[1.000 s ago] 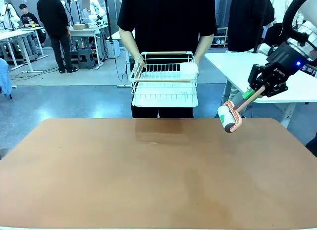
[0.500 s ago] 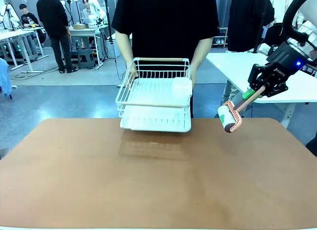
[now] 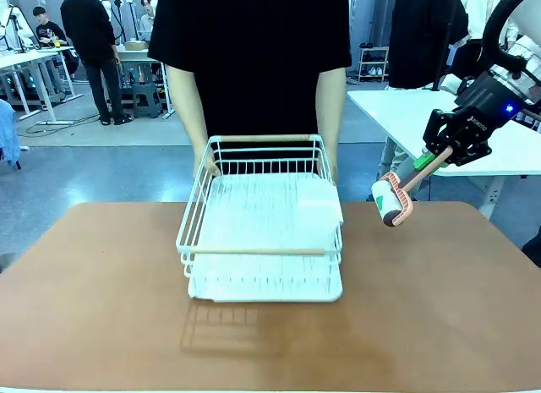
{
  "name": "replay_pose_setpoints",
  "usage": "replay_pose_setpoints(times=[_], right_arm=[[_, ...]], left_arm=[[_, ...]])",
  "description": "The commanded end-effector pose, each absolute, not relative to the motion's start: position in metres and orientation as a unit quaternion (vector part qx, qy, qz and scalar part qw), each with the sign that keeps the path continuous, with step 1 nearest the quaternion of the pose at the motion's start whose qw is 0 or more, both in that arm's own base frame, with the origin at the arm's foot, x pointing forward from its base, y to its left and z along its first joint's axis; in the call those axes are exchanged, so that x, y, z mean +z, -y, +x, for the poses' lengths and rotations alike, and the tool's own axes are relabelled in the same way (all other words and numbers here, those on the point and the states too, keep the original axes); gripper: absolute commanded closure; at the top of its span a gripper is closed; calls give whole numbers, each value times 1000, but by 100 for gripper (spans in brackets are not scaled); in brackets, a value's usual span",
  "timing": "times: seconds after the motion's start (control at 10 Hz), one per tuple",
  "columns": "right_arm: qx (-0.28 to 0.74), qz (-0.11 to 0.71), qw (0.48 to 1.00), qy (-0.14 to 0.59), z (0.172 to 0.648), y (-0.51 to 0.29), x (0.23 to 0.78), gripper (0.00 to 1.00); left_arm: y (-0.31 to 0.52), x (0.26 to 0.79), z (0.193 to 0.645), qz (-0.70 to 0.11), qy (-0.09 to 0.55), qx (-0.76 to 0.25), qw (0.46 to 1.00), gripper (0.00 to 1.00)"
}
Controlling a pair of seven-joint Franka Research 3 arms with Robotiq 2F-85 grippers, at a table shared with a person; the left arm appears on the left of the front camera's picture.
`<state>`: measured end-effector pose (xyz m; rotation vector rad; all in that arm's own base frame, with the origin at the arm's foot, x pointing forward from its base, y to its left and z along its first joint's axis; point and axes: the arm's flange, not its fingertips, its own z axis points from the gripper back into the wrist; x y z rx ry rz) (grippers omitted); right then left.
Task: Clean the table.
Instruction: Place the Lint Roller down when the Dish drying rack is positioned in the middle of the table.
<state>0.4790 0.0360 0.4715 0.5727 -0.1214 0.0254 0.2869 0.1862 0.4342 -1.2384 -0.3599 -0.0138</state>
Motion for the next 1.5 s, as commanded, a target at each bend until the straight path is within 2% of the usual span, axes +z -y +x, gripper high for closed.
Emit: replay_pose_setpoints(times=[0.0, 1.4], right_arm=[[17, 292, 954, 61, 481, -37, 474, 79], [17, 292, 954, 61, 481, -37, 474, 79]], left_arm=[[-189, 434, 285, -583, 175, -16, 793, 0], [-189, 434, 285, -583, 175, -16, 793, 0]])
